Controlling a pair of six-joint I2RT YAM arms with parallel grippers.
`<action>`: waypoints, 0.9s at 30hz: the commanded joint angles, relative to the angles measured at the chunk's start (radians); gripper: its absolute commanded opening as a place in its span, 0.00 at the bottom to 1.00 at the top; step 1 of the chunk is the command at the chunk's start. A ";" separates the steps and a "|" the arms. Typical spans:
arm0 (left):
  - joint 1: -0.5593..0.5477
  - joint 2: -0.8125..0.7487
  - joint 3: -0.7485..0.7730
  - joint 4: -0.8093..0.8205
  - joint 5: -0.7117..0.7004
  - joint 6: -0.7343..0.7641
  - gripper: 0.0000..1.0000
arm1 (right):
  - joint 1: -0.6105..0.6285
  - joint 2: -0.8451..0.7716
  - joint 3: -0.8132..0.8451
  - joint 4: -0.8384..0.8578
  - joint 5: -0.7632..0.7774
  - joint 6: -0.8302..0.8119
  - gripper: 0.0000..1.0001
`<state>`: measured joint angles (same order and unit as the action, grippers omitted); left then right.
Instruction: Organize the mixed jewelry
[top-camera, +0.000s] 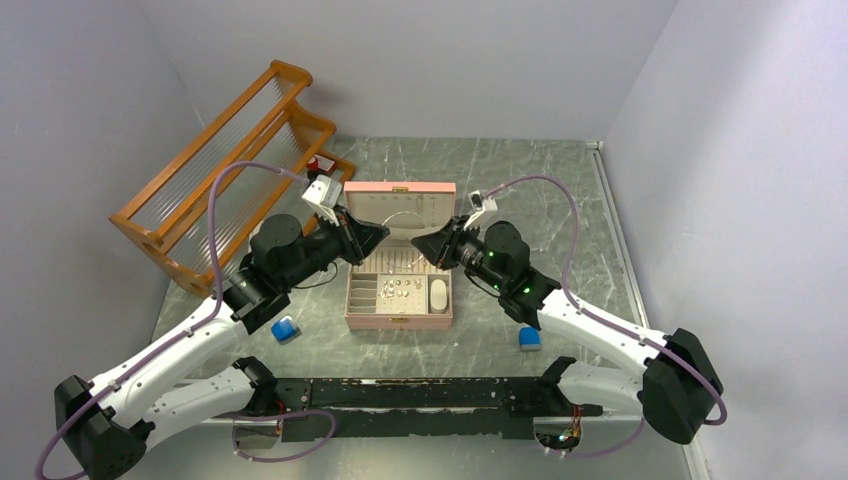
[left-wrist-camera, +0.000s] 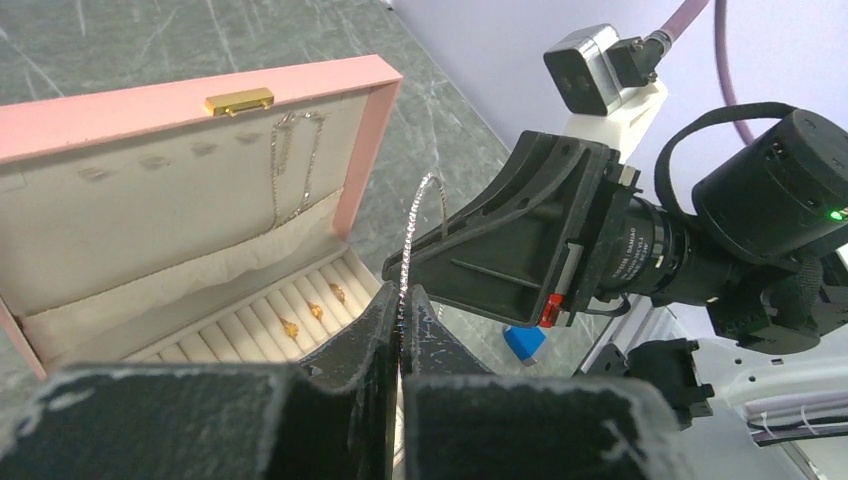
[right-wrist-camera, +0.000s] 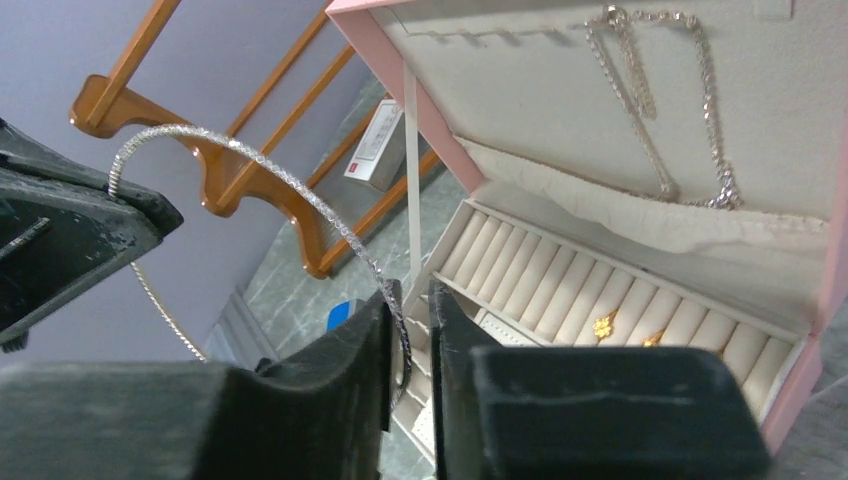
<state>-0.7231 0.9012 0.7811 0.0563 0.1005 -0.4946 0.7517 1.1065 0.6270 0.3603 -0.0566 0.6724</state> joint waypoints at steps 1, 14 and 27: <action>0.005 -0.016 -0.018 0.007 -0.050 -0.008 0.05 | -0.004 0.009 0.001 0.038 -0.020 0.003 0.26; 0.005 -0.018 -0.013 -0.007 -0.072 -0.003 0.05 | -0.004 0.005 -0.018 0.052 -0.016 0.012 0.32; 0.005 -0.009 -0.007 -0.043 -0.099 -0.015 0.07 | -0.004 -0.011 -0.056 0.082 -0.013 0.035 0.02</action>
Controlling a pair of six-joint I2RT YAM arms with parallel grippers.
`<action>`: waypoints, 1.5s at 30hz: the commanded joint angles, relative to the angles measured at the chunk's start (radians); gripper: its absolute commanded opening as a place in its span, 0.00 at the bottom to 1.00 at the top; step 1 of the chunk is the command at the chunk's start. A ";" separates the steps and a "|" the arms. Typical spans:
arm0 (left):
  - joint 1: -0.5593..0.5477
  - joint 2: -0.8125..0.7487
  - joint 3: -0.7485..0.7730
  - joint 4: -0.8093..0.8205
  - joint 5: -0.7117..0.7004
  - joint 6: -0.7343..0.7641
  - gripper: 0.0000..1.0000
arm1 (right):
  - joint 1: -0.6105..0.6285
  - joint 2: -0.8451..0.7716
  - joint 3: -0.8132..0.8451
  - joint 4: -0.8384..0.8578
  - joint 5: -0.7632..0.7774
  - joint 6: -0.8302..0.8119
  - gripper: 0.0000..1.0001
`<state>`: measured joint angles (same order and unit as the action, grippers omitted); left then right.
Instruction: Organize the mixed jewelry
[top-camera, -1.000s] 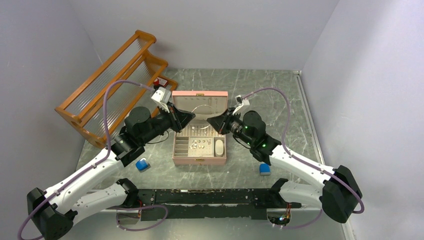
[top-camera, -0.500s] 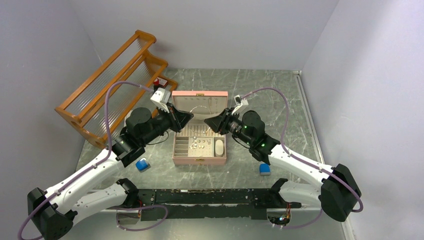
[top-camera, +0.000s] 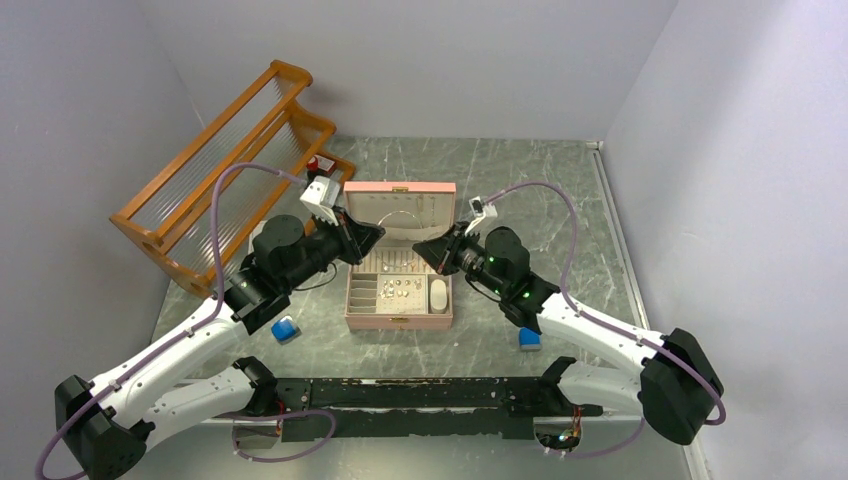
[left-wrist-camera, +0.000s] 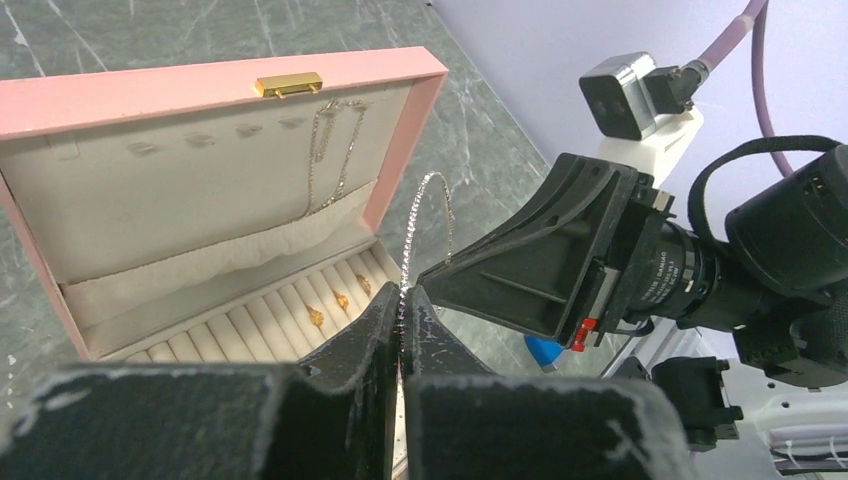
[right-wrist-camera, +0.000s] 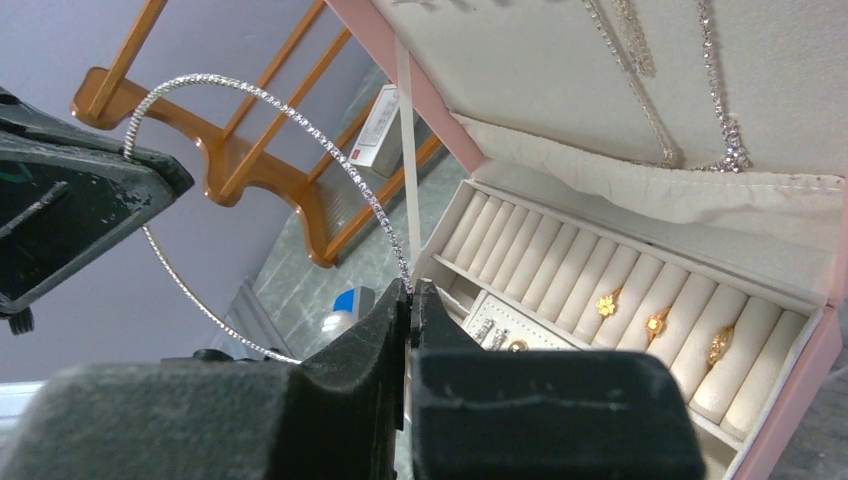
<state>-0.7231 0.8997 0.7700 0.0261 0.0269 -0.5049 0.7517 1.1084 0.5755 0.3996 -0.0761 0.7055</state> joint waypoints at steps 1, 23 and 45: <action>0.006 -0.006 0.005 -0.022 -0.025 -0.009 0.13 | -0.005 -0.008 -0.002 0.040 0.010 -0.001 0.01; 0.020 0.025 0.028 -0.169 -0.381 -0.133 0.81 | -0.004 0.231 0.190 0.101 0.055 -0.169 0.00; 0.019 -0.031 0.008 -0.210 -0.428 -0.128 0.79 | -0.005 0.368 0.235 0.179 0.162 -0.109 0.00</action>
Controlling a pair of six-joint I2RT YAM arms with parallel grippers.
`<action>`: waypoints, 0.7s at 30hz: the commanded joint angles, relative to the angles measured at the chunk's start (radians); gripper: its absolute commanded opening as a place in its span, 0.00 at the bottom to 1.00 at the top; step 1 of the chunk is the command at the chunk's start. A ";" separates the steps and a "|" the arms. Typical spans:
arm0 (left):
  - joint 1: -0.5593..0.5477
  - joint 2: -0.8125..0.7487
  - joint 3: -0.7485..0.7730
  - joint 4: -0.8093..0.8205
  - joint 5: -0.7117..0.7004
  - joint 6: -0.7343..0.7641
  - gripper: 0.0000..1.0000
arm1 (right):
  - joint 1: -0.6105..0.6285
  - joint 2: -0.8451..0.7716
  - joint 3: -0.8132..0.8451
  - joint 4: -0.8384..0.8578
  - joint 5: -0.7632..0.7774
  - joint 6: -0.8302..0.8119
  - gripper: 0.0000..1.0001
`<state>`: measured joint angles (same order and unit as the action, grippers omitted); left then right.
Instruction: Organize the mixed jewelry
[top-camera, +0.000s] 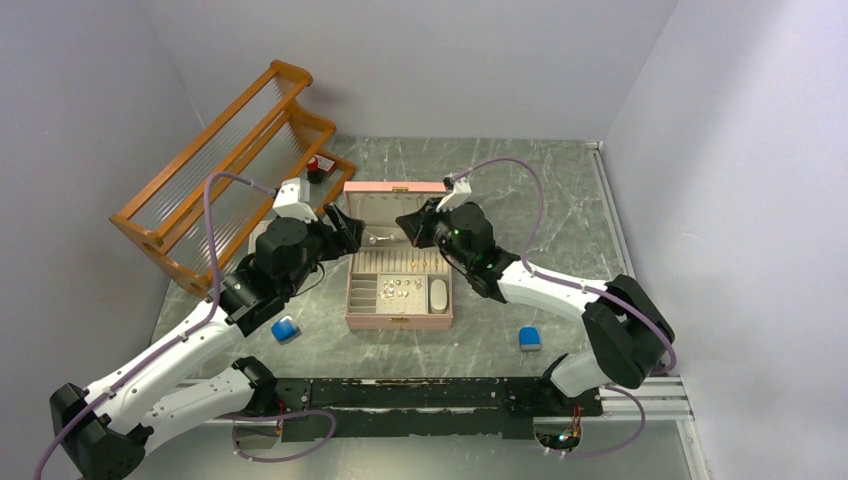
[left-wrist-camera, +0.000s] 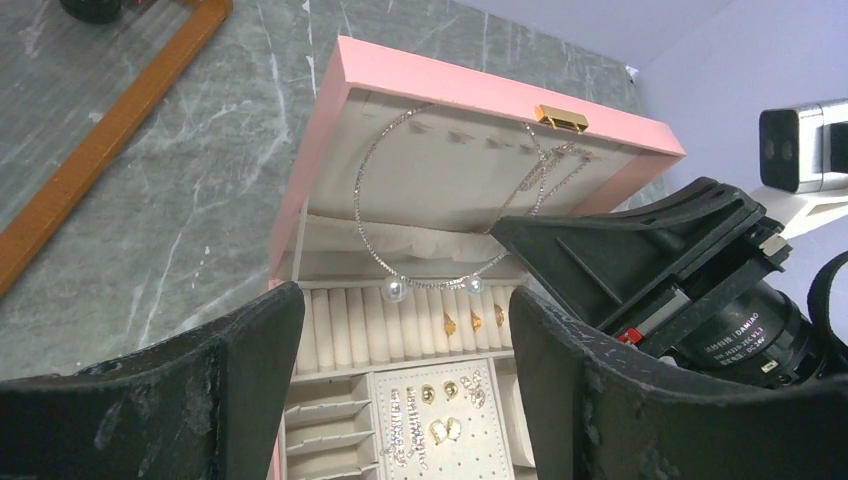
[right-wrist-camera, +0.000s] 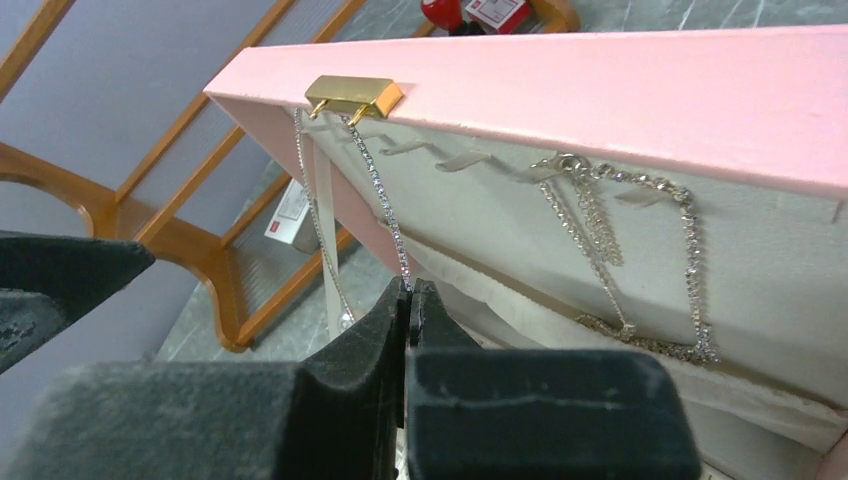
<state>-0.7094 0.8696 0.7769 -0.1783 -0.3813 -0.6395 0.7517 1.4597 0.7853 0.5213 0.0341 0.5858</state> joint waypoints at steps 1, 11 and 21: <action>0.005 0.000 0.000 -0.005 -0.018 0.006 0.79 | -0.005 0.020 0.029 0.054 0.057 0.014 0.00; 0.005 0.005 -0.004 0.000 0.004 0.005 0.79 | -0.004 0.062 0.043 0.019 0.105 0.038 0.00; 0.006 0.026 -0.008 0.012 0.024 -0.002 0.79 | -0.005 0.070 0.045 -0.030 0.147 0.058 0.24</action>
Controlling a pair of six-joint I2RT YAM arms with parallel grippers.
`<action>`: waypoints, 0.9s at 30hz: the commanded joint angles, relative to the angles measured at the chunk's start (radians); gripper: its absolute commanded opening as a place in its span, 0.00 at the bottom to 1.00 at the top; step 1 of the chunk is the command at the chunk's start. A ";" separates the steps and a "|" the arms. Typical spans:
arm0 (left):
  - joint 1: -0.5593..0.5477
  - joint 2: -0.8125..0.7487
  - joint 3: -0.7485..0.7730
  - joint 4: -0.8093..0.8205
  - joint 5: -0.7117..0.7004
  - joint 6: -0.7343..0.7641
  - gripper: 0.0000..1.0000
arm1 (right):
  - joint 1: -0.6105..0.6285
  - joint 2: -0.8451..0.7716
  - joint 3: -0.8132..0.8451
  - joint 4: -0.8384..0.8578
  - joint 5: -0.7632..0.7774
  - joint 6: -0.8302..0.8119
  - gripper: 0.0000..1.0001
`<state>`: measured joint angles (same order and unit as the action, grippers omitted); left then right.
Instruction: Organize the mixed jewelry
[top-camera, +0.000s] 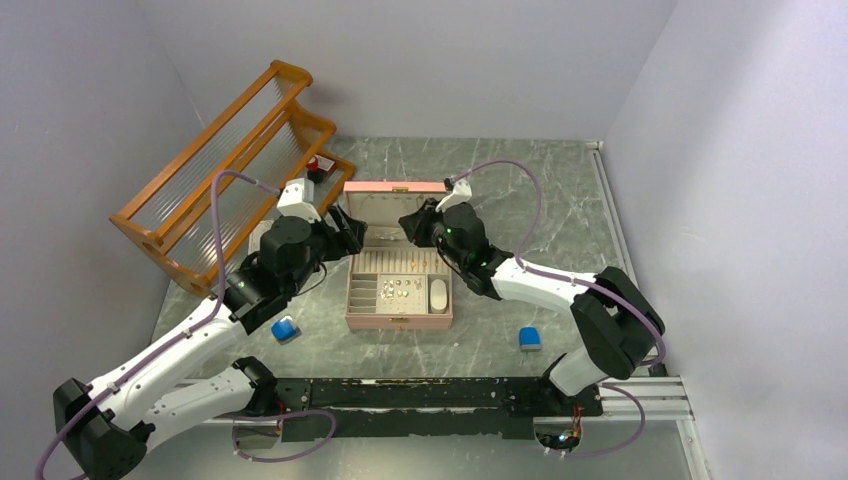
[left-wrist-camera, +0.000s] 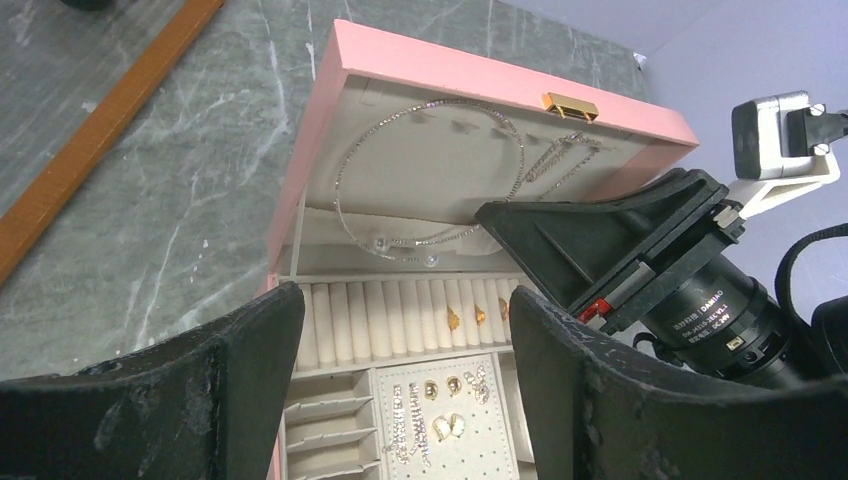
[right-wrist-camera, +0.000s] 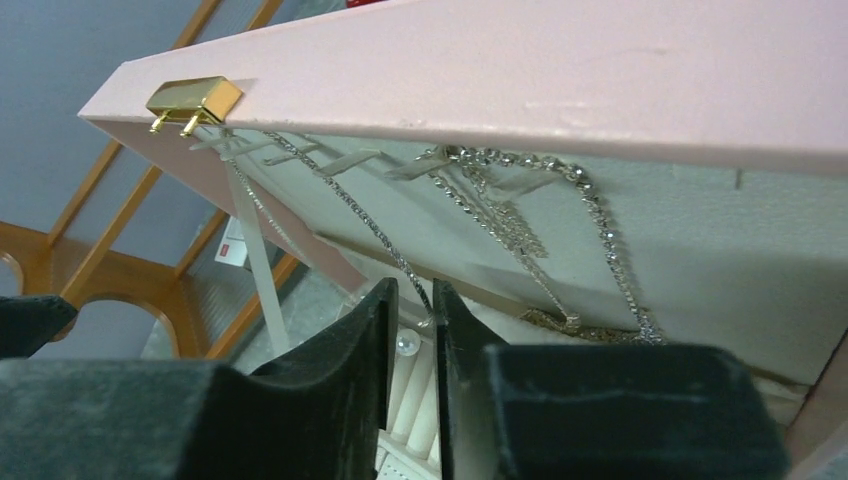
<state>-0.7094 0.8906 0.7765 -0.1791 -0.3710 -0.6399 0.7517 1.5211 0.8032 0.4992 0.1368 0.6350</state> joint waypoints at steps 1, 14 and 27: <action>0.005 0.007 -0.007 0.015 0.015 -0.002 0.79 | -0.003 0.008 0.028 -0.014 0.044 0.014 0.27; 0.005 0.063 0.029 0.003 0.036 -0.077 0.82 | -0.003 -0.125 -0.002 -0.303 0.222 0.481 0.47; 0.005 0.055 -0.021 0.063 -0.006 -0.191 0.80 | 0.088 -0.046 0.058 -0.534 0.417 1.032 0.46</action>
<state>-0.7094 0.9668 0.7753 -0.1734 -0.3473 -0.7879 0.8268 1.4448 0.8116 0.0605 0.4423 1.4536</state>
